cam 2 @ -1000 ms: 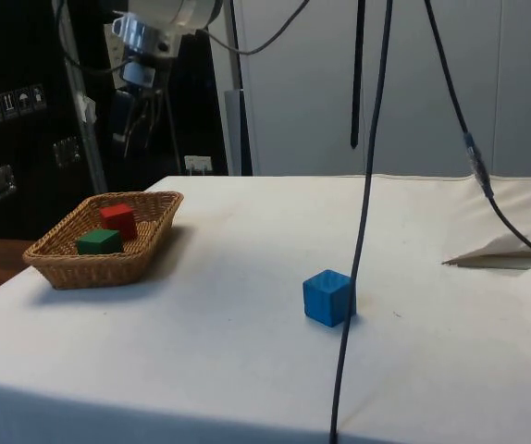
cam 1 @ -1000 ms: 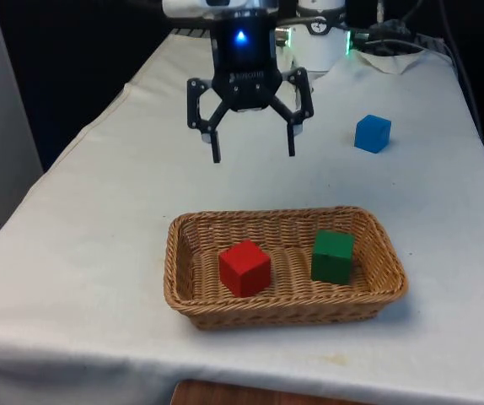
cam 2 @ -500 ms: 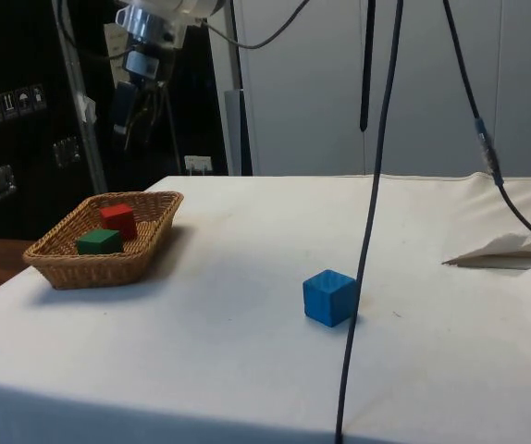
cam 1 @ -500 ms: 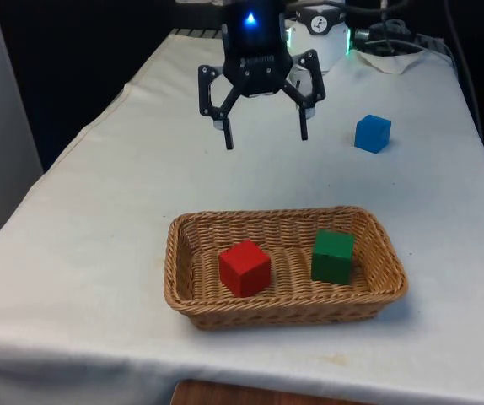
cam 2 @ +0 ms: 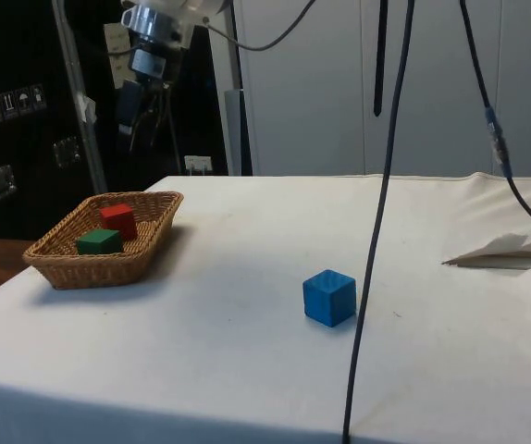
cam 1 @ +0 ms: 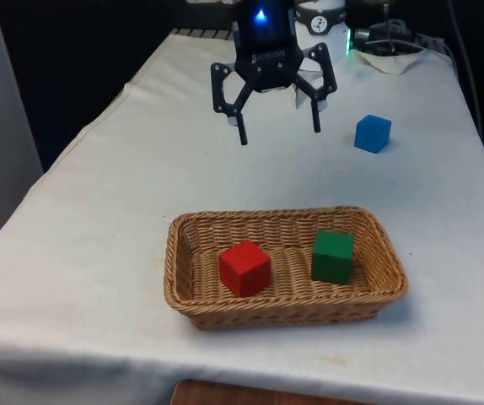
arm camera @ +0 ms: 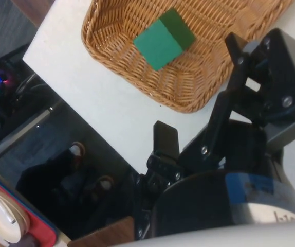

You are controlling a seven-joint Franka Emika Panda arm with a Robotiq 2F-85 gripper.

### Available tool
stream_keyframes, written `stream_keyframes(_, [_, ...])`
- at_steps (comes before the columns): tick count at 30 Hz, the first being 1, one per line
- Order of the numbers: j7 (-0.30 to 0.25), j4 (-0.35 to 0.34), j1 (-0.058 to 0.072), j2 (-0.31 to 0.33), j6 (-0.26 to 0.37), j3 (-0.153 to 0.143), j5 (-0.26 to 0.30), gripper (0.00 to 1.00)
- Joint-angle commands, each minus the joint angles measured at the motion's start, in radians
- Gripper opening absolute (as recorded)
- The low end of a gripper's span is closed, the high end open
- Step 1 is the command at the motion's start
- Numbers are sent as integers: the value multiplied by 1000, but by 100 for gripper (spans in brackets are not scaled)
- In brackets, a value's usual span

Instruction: Pick up exactly two blocks and place them into the basket.

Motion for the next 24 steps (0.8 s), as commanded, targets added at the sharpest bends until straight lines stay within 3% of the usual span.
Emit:
stream_keyframes(1, [-20,-48,32,-26,19,-14,5,100])
stream_keyframes(8, [-31,-81,51,-55,20,-13,6,100])
stream_keyframes(9, [-13,-39,22,-34,0,1,0,100])
stream_keyframes(10, [-33,-85,53,-59,20,-13,6,100])
stream_keyframes(16, [-45,-113,67,-86,21,-11,9,100])
stream_keyframes(17, [-25,-68,36,-60,0,3,2,100])
stream_keyframes(18, [-47,-117,68,-89,21,-11,9,100])
stream_keyframes(24, [-70,-149,78,-118,22,-5,14,100])
